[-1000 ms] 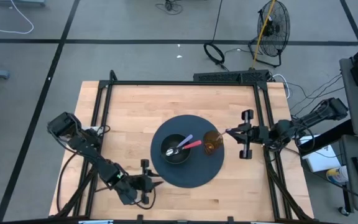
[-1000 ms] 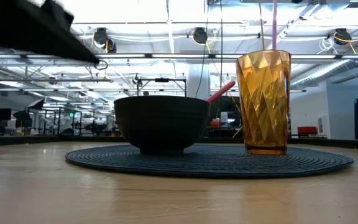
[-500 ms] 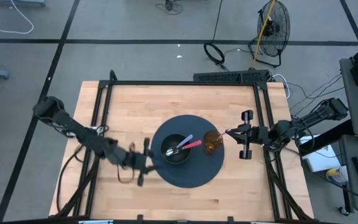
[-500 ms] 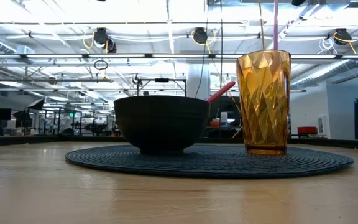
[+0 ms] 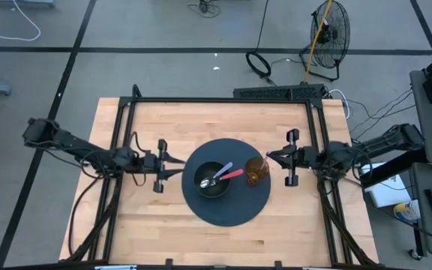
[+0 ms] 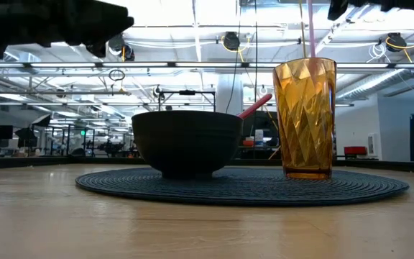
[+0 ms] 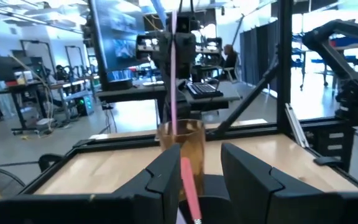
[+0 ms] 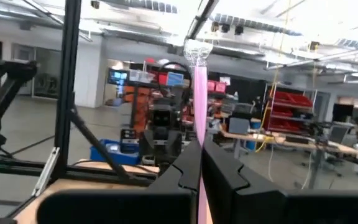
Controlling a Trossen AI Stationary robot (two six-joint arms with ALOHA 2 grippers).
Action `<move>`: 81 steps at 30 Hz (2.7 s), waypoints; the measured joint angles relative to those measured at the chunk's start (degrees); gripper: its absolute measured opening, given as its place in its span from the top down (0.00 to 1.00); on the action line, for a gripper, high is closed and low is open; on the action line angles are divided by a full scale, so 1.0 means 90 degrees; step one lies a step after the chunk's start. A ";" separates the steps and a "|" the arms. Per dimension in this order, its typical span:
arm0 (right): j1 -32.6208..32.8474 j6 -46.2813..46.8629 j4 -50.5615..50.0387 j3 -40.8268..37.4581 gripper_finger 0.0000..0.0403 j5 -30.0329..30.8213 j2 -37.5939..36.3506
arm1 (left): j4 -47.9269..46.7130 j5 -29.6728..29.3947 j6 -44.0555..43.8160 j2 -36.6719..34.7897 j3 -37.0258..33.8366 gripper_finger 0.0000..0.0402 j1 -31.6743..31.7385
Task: Pick & Place Utensil
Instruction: Put the pink straw into the brown cup
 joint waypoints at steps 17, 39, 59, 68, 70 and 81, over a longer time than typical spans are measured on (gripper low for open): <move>-0.0894 0.1218 0.3141 -0.1736 0.99 -0.1373 0.0883 | 0.0206 -0.0033 -0.0041 -0.0046 -0.0199 0.70 0.0244; -0.1101 0.1667 0.4010 -0.1521 0.99 -0.1728 0.2805 | 0.0195 -0.0055 -0.0130 -0.0041 -0.0199 0.70 0.0438; -0.1098 0.1557 0.4010 -0.1389 0.98 -0.1876 0.3012 | 0.0006 -0.0042 -0.0150 -0.0041 -0.0199 0.70 0.0438; -0.1098 0.1490 0.3993 -0.1389 0.78 -0.1836 0.2885 | 0.0002 -0.0042 -0.0150 -0.0040 -0.0197 0.70 0.0438; -0.1098 0.1480 0.3951 -0.1389 0.74 -0.1820 0.2833 | 0.0002 -0.0042 -0.0150 -0.0041 -0.0197 0.70 0.0438; -0.1096 0.1470 0.3170 -0.1393 0.68 -0.1485 0.2164 | -0.0002 0.0111 -0.0150 -0.0041 -0.0197 0.70 0.0438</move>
